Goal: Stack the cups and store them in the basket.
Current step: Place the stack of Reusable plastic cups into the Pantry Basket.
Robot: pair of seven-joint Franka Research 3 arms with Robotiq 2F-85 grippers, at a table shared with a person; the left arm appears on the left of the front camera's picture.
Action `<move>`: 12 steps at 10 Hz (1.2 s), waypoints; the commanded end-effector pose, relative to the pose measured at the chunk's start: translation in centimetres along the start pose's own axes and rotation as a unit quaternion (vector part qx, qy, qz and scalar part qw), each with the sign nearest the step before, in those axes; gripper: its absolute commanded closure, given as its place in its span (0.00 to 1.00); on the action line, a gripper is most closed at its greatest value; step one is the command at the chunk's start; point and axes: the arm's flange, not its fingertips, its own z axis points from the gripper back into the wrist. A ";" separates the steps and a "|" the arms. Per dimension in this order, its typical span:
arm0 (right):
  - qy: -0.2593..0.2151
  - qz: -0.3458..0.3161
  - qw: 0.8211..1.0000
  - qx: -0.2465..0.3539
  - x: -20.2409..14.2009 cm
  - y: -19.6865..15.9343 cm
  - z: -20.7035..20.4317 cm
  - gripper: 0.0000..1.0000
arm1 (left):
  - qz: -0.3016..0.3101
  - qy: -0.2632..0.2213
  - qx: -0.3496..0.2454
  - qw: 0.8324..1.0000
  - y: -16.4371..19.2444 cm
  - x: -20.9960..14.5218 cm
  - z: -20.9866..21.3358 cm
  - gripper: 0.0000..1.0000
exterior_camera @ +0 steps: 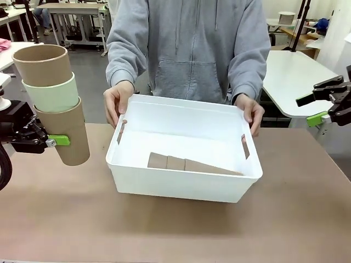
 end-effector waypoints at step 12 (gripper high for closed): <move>0.000 -0.011 1.000 -0.005 0.3 0.3 -0.5 0.00 | 0.003 -0.003 -0.001 1.000 -0.1 0.6 0.0 0.14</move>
